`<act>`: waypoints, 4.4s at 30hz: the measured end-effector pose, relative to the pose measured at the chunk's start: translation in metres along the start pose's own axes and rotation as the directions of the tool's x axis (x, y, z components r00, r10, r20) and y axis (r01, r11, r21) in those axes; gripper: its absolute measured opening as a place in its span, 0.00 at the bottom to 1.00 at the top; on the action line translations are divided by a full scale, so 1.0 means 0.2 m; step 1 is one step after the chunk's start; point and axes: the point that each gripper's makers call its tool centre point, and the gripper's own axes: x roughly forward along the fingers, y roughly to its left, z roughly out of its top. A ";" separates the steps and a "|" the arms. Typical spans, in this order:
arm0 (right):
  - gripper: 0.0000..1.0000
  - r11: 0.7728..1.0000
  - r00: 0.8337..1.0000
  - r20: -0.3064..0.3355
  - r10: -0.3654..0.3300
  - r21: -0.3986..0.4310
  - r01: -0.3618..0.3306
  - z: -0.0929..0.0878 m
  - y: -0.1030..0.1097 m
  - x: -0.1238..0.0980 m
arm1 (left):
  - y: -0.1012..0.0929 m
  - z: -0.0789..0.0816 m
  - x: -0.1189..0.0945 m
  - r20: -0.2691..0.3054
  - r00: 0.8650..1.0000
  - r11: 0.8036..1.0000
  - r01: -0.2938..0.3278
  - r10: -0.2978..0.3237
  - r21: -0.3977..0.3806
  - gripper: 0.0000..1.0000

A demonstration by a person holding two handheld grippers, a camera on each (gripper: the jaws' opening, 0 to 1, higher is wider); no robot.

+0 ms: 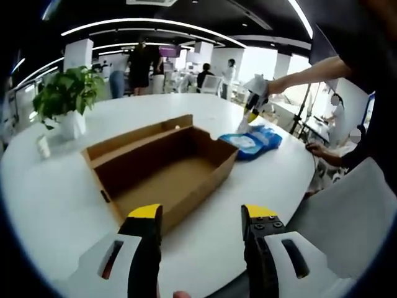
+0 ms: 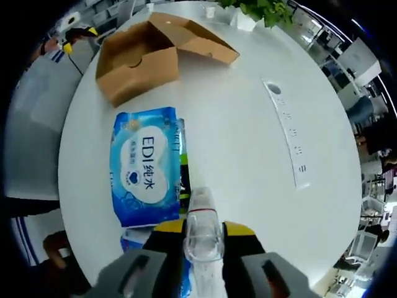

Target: Operate the shoe box by opening the lid, removing the specified soft item, and placing it in the target area until the item is outside and the box remains undamaged.

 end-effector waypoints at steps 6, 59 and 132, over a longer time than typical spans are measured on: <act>0.17 0.999 0.998 -0.059 0.002 -0.041 -0.005 -0.01 -0.03 0.03 | 0.01 -0.01 0.00 0.000 1.000 1.000 0.002 -0.002 0.000 0.52; 0.20 0.995 0.990 -0.134 0.044 -0.084 -0.055 0.04 -0.02 0.04 | 0.01 -0.01 0.00 0.013 1.000 1.000 0.014 -0.013 -0.023 0.52; 0.39 0.732 0.775 0.522 -0.355 0.672 -0.117 0.22 0.36 -0.54 | -0.01 0.15 -0.18 0.087 0.993 0.997 0.082 -0.081 -0.004 0.52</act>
